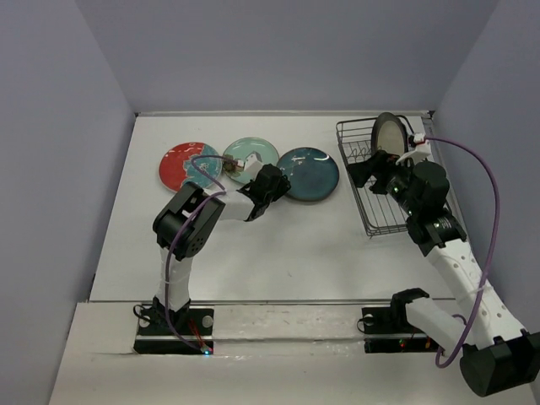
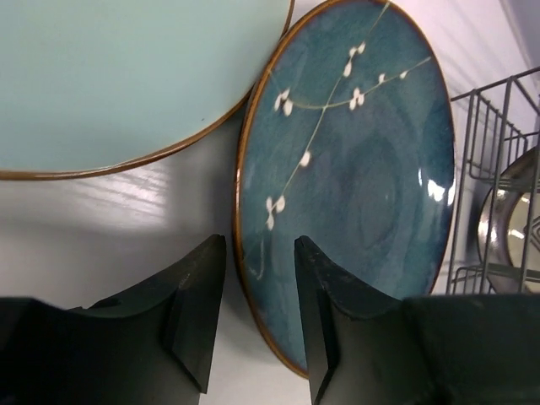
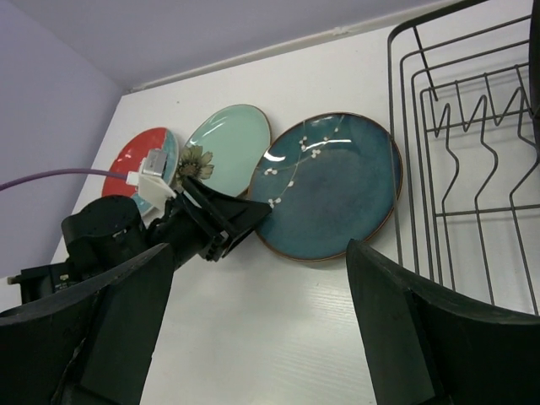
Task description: Load the plates into the dish rack
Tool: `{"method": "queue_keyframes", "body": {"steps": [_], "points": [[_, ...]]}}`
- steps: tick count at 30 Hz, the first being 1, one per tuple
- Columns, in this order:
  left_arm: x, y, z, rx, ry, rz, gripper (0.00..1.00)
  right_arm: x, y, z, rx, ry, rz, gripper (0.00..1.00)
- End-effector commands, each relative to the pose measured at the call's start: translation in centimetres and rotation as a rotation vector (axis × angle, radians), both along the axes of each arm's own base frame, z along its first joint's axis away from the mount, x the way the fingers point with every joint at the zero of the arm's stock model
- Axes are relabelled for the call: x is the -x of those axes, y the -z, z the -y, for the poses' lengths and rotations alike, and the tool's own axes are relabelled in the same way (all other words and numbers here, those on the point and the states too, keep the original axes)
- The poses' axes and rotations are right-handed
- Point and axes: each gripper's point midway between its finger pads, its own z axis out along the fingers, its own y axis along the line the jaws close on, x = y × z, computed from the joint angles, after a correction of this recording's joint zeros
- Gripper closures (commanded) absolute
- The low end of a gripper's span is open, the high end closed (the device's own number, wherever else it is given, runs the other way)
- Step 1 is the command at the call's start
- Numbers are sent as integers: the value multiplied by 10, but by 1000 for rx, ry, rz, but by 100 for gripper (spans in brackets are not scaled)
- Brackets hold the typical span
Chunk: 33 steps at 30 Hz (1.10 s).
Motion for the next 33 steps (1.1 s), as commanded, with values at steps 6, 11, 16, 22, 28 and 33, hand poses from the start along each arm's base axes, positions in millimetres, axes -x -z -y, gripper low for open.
{"method": "queue_keyframes", "body": {"steps": [6,11,16,22,28,33], "points": [[-28,-11,6,91,-82,89,64,0,-9,-19,-36,-88,45,12],[-26,-6,-3,105,-116,94,94,2,-5,-18,-30,-88,31,12],[-13,-56,-22,131,-126,203,94,8,-9,-22,-30,-120,30,12],[21,-121,-53,185,-125,334,95,8,-7,-40,-23,-233,-3,12],[51,-174,-75,205,-99,438,95,3,-1,-46,3,-260,-45,10],[85,-217,-95,231,-54,537,94,2,23,-58,-5,-329,-128,5]]}}
